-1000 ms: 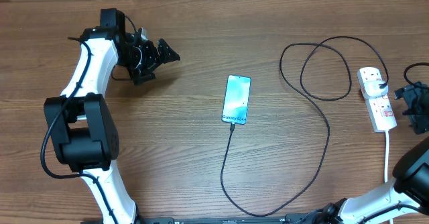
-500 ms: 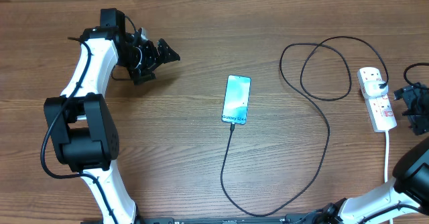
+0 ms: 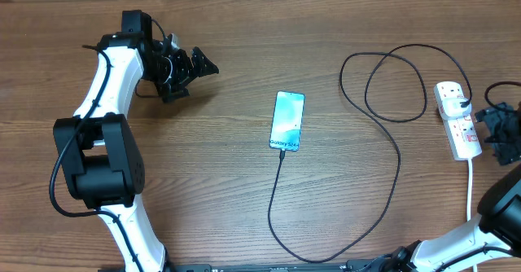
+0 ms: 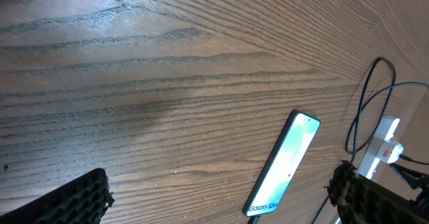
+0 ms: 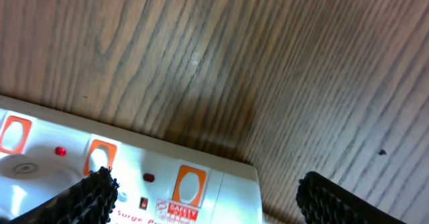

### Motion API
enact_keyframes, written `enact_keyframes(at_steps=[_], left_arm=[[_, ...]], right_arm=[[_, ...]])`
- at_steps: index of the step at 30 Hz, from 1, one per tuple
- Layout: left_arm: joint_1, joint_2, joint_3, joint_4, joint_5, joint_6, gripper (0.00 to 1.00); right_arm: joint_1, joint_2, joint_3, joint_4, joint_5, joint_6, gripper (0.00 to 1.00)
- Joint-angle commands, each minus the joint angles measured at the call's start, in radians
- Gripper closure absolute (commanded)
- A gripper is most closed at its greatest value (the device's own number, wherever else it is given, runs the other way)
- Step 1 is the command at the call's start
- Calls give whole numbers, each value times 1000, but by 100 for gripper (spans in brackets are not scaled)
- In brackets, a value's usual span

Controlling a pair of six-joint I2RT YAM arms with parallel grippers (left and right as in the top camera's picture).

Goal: Plug charger to phone and switch on socket

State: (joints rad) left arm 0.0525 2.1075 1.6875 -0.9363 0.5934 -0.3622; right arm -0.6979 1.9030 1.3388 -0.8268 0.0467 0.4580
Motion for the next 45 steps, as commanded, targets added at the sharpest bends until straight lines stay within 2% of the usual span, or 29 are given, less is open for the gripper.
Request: enact_keyframes(at_steps=[1, 5, 9, 45], left_arm=[[-7, -28, 10, -1, -3, 26, 1], [-7, -28, 10, -1, -3, 26, 1], [-7, -28, 10, -1, -3, 26, 0], [-7, -28, 10, -1, -3, 26, 0]], right_arm=[[5, 10, -6, 14, -16, -19, 13], [5, 15, -6, 31, -18, -34, 10], [5, 36, -6, 65, -72, -127, 10], [38, 52, -10, 82, -23, -145, 8]])
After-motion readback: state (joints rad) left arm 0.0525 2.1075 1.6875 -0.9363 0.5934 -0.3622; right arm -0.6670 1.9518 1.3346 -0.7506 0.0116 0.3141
